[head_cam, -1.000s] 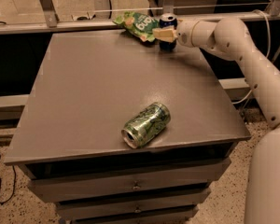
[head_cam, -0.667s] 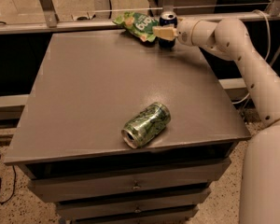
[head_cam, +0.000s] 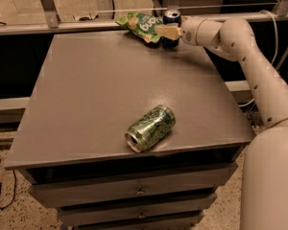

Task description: Move pepsi can near green rice chip bag

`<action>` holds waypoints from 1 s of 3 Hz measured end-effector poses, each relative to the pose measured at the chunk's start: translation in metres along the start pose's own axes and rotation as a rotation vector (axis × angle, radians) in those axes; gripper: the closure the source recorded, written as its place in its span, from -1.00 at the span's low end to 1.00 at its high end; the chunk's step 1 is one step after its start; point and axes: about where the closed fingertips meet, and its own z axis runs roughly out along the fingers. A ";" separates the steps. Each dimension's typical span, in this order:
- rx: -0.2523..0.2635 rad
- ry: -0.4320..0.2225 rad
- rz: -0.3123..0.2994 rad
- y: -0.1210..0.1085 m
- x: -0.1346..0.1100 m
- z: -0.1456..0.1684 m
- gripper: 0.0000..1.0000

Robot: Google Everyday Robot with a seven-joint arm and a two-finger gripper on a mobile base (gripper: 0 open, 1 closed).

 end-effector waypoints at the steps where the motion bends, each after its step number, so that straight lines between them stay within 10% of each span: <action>1: -0.009 -0.003 0.007 0.000 -0.001 0.000 -1.00; 3: -0.019 0.023 -0.019 0.007 -0.021 -0.024 -1.00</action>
Offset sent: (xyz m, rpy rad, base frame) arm -0.0155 -0.0064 0.0290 -0.0140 -0.0018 0.0320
